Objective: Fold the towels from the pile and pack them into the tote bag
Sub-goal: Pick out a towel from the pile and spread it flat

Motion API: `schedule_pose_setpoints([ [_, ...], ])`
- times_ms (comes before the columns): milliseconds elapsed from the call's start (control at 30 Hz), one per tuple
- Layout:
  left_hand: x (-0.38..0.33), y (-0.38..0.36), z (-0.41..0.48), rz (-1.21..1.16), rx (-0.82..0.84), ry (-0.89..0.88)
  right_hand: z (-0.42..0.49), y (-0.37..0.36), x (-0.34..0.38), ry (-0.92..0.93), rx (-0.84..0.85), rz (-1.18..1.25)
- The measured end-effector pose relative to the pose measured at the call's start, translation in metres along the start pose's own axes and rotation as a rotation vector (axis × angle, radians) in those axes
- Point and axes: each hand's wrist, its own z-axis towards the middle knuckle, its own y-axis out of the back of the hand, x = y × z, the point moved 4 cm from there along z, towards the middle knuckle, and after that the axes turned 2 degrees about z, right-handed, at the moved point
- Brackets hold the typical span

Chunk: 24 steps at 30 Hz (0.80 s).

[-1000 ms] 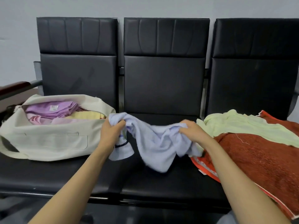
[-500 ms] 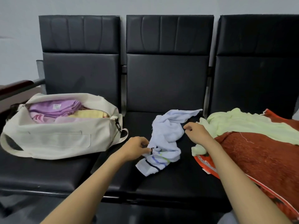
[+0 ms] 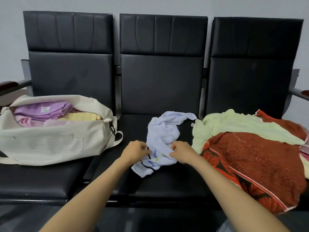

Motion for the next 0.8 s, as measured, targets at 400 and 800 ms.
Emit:
schedule_pose_setpoints([
  [400, 0.009, 0.039, -0.012, 0.069, 0.041, 0.156, 0.010, 0.046, -0.057, -0.079, -0.440, 0.109],
  [800, 0.024, -0.006, 0.004, 0.509, 0.257, -0.110, -0.016, -0.038, 0.005, 0.323, 0.084, -0.140],
])
